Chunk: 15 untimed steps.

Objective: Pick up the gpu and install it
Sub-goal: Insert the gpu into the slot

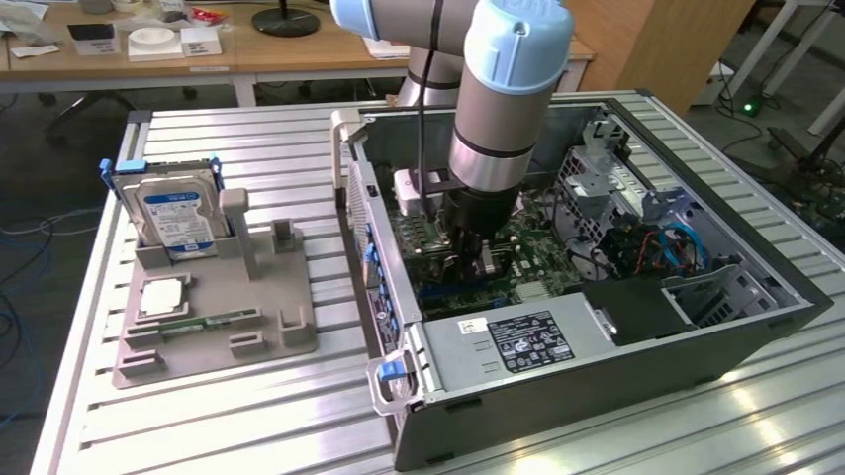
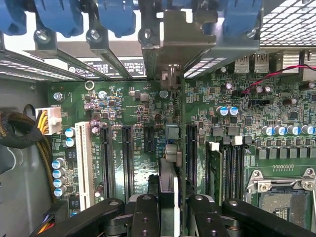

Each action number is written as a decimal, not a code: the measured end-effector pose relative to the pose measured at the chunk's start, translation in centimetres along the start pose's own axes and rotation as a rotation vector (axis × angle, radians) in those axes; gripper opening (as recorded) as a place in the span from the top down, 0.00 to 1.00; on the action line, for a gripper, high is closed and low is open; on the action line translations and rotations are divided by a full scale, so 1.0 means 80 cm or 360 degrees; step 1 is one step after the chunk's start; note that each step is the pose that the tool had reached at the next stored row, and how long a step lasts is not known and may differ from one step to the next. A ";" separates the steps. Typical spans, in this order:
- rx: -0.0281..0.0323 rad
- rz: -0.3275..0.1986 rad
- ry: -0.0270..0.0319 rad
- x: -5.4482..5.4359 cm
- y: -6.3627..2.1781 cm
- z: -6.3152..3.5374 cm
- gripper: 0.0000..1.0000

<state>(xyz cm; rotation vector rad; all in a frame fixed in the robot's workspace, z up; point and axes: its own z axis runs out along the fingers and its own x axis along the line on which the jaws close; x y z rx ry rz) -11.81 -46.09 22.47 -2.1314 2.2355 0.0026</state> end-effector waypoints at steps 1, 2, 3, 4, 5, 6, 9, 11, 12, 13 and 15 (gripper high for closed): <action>0.00000 0.0000 0.00000 0.000 0.000 0.000 0.72; 0.00001 0.0000 -0.00003 0.000 0.000 0.000 0.72; 0.00001 0.0000 -0.00002 0.000 0.000 0.000 0.72; 0.00001 0.0000 -0.00003 0.000 0.000 0.000 0.72; 0.00000 0.0000 -0.00002 0.000 0.000 0.000 0.72; 0.00001 0.0000 -0.00002 0.000 0.000 0.000 0.72; 0.00001 0.0000 -0.00002 0.000 0.000 0.000 0.72; 0.00000 0.0000 -0.00001 0.000 0.000 0.000 0.72; -0.00001 0.0000 0.00001 0.000 0.000 0.000 0.72; 0.00001 0.0000 0.00000 0.000 0.000 0.001 0.72; 0.00000 0.0000 0.00001 0.000 0.000 0.002 0.72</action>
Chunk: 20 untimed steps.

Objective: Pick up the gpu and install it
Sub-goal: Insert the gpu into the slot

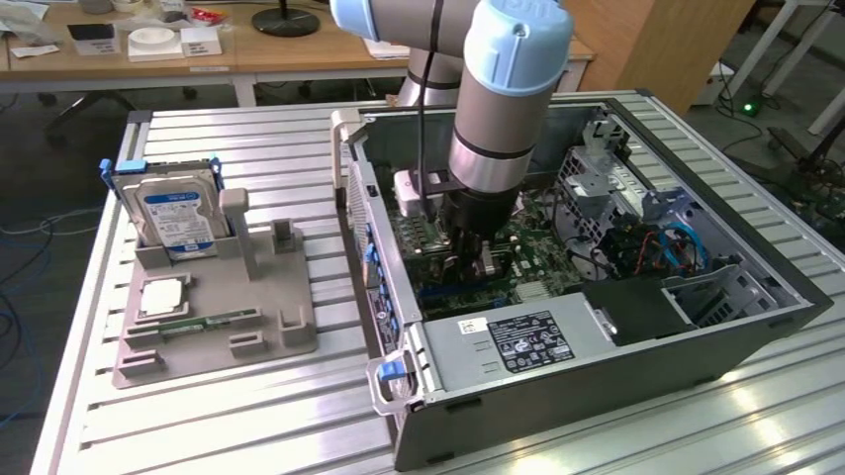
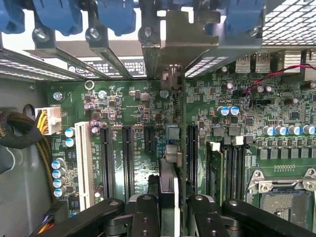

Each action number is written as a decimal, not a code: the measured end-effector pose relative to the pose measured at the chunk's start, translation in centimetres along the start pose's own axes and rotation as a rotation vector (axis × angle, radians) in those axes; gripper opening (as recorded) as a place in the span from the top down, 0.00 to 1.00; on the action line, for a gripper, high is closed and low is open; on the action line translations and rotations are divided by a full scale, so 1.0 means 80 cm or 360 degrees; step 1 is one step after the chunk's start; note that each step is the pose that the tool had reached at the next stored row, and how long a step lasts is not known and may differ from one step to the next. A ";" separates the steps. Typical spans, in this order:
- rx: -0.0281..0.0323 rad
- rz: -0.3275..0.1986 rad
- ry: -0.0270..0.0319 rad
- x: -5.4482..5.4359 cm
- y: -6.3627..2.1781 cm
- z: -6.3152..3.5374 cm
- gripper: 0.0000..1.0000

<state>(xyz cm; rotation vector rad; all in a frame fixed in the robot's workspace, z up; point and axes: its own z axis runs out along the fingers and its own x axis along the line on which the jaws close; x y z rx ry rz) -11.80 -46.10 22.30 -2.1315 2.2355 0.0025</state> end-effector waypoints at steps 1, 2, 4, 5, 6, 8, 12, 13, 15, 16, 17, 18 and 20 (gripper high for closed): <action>-0.00002 0.0000 -0.00002 0.000 0.000 0.001 0.72; -0.00005 0.0000 -0.00005 0.000 0.000 0.001 0.72; -0.00008 0.0000 0.00001 0.000 0.000 0.002 0.72; -0.00009 0.0000 0.00003 0.000 0.000 0.002 0.72; -0.00009 0.0000 0.00001 0.000 0.000 0.002 0.72; -0.00007 0.0000 -0.00001 0.000 0.000 0.002 0.72; -0.00007 0.0000 -0.00003 0.000 0.000 0.002 0.72; -0.00006 0.0000 -0.00002 0.000 0.000 0.002 0.72; -0.00004 0.0000 -0.00003 0.000 0.001 0.002 0.72; -0.00002 0.0000 -0.00004 0.000 0.001 0.002 0.72; 0.00000 0.0000 -0.00005 0.000 0.001 0.002 0.72; 0.00001 0.0000 -0.00004 0.000 0.001 0.002 0.72; 0.00003 0.0000 -0.00003 0.000 0.001 0.002 0.72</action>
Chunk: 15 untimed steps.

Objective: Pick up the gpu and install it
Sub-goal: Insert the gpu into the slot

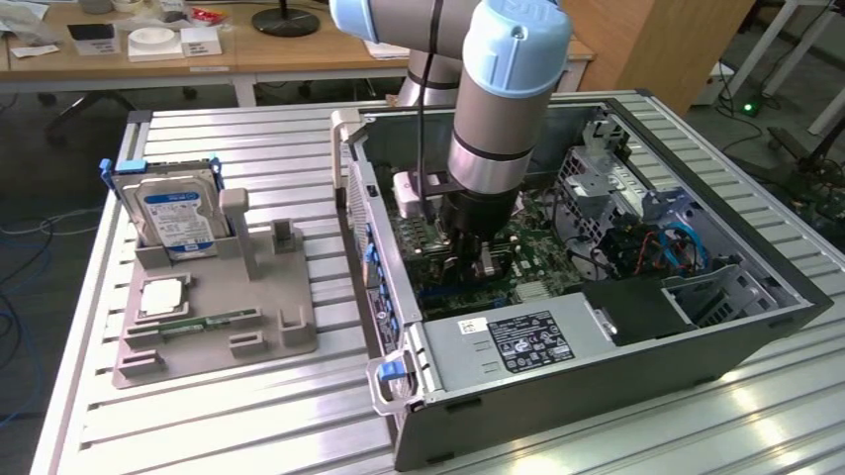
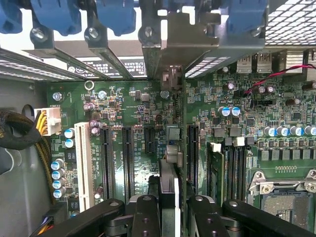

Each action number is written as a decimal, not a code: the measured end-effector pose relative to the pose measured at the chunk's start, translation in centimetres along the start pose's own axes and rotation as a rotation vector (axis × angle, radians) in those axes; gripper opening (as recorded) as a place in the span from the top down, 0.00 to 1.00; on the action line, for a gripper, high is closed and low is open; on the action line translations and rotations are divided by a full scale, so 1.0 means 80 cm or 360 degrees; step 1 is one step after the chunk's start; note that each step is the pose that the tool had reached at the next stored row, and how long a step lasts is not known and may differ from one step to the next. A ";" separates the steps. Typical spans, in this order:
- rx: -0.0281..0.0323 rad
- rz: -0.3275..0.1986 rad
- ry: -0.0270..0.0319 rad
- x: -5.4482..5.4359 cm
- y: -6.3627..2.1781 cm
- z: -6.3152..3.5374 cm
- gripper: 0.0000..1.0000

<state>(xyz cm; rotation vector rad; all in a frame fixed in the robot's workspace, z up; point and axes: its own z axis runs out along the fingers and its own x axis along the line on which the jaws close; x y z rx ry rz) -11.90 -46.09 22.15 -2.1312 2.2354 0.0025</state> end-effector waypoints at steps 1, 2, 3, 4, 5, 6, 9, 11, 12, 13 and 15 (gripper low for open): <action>0.00000 0.0000 0.00000 0.000 0.000 0.000 0.72; 0.00000 0.0000 -0.00001 0.000 0.000 0.000 0.72; 0.00001 0.0000 -0.00001 0.000 0.000 0.000 0.72; 0.00000 0.0000 0.00000 0.000 0.000 0.000 0.72; 0.00000 0.0000 0.00000 0.000 0.000 0.000 0.72; 0.00000 0.0000 0.00000 0.000 0.000 0.000 0.72; 0.00005 0.0000 -0.00004 0.000 0.000 0.000 0.72; 0.00026 0.0000 -0.00003 0.000 0.001 0.000 0.72; 0.00038 0.0000 -0.00003 0.000 0.001 0.000 0.72; 0.00049 -0.0001 -0.00002 0.000 0.001 0.000 0.72; 0.00074 -0.0001 -0.00002 0.000 0.002 0.000 0.72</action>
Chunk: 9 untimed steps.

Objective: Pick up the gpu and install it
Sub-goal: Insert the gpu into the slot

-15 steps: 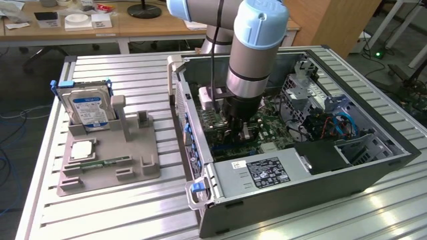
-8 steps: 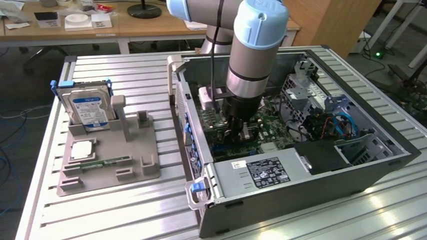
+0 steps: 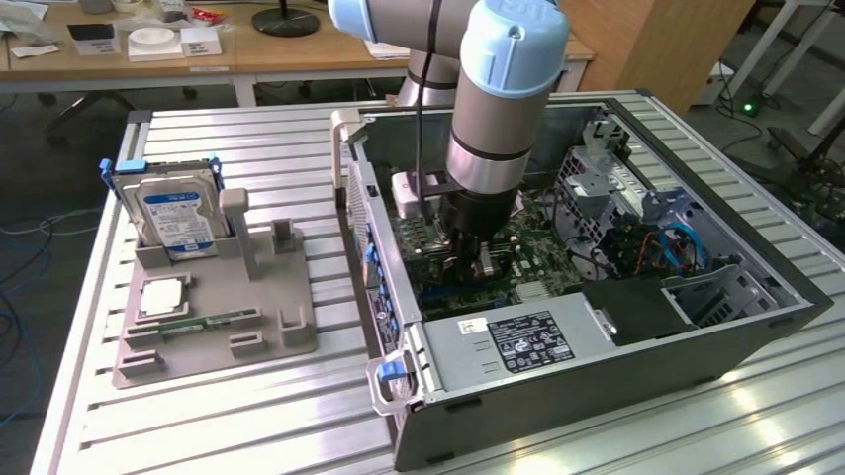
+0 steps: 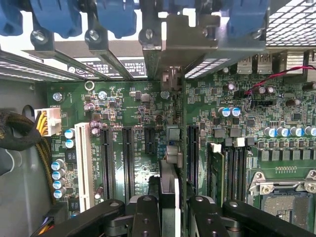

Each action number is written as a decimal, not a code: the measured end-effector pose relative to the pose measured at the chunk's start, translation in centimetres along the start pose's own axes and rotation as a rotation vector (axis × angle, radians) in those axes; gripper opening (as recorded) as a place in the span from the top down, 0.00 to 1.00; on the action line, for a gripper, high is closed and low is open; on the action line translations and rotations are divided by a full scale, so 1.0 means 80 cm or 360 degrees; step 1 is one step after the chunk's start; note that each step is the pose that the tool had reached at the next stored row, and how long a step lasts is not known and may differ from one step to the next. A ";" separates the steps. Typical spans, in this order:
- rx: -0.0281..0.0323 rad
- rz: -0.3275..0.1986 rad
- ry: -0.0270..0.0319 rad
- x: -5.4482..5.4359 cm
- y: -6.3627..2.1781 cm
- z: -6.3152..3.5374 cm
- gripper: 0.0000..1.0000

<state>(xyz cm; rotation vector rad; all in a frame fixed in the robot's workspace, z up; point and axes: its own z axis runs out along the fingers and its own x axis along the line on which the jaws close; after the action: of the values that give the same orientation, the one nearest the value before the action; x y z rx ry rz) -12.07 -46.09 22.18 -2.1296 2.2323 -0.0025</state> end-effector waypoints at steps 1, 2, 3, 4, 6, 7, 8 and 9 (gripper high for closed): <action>0.00017 0.0000 0.00001 0.000 0.000 0.000 0.72; 0.00021 0.0000 0.00000 0.000 0.001 0.000 0.72; 0.00022 0.0000 -0.00001 0.000 0.001 0.000 0.72; 0.00022 0.0000 -0.00001 0.000 0.001 0.000 0.72; 0.00020 0.0000 -0.00003 0.000 0.001 0.000 0.72; 0.00019 0.0000 -0.00003 0.000 0.001 0.000 0.72; 0.00019 0.0000 -0.00003 0.000 0.001 0.000 0.72; 0.00020 0.0000 -0.00001 0.000 0.001 0.000 0.72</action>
<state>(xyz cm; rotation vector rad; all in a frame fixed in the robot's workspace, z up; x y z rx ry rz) -12.14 -46.09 22.18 -2.1288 2.2317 -0.0038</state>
